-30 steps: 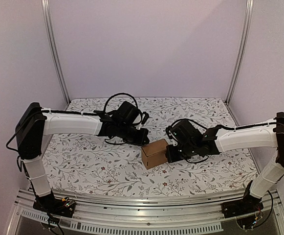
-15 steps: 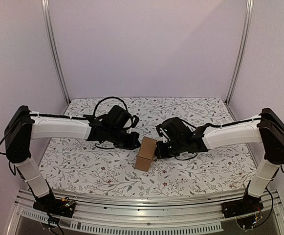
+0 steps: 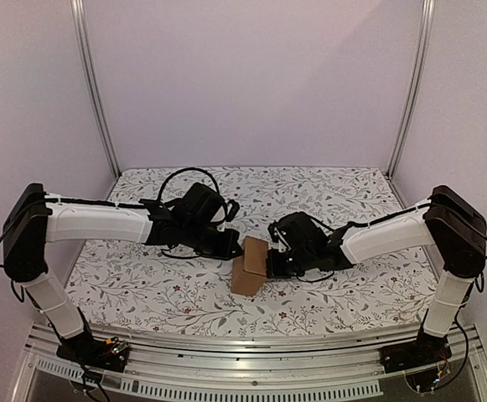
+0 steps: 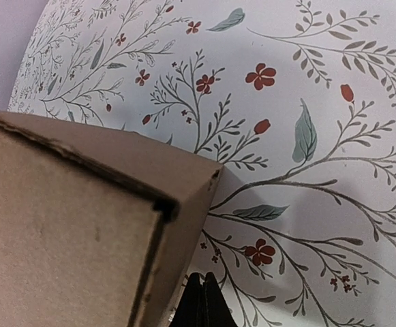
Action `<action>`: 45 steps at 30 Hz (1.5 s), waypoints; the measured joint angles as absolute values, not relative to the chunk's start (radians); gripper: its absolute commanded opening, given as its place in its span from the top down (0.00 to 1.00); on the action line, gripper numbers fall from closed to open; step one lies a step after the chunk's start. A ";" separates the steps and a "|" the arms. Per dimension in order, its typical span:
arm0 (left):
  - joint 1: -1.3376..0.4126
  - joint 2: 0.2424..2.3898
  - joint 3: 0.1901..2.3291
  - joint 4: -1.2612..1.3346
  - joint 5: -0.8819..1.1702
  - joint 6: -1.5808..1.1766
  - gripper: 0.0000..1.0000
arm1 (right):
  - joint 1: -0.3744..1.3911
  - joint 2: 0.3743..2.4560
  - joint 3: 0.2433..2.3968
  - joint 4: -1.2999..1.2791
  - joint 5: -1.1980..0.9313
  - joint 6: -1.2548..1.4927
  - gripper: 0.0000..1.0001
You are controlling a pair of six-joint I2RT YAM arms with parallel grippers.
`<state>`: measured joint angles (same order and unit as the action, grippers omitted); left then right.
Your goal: Fold the paper box
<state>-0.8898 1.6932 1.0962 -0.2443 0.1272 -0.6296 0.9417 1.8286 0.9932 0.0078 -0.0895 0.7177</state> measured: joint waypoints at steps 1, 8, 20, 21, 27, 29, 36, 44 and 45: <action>-0.894 1.694 1.097 -0.243 0.129 -0.630 1.00 | 0.942 1.831 0.986 0.015 -0.090 0.721 1.00; -0.923 1.722 1.145 -0.240 0.142 -0.632 1.00 | 0.929 1.835 0.918 0.076 -0.093 0.745 1.00; -0.982 1.808 1.230 -0.221 0.172 -0.634 1.00 | 0.896 1.790 0.783 0.174 -0.079 0.738 1.00; -0.982 1.814 1.232 -0.221 0.172 -0.634 1.00 | 0.892 1.779 0.770 0.174 -0.076 0.736 1.00; -0.983 1.825 1.256 -0.257 0.139 -0.628 1.00 | 0.875 1.723 0.726 0.140 -0.039 0.706 1.00; -0.983 1.824 1.276 -0.276 0.113 -0.617 0.96 | 0.875 1.707 0.726 0.117 -0.029 0.691 0.94; -0.982 1.760 1.300 -0.366 -0.010 -0.573 0.53 | 0.874 1.610 0.747 -0.002 0.056 0.622 0.44; -0.967 1.683 1.359 -0.467 -0.146 -0.521 0.01 | 0.849 1.460 0.833 -0.139 0.163 0.515 0.01; -0.963 1.674 1.361 -0.478 -0.157 -0.516 0.01 | 0.839 1.443 0.840 -0.153 0.170 0.506 0.01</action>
<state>-0.9630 1.6741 1.3613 -0.4778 -0.1566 -0.5156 0.8391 1.4429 0.8402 -0.1532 0.1696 0.5060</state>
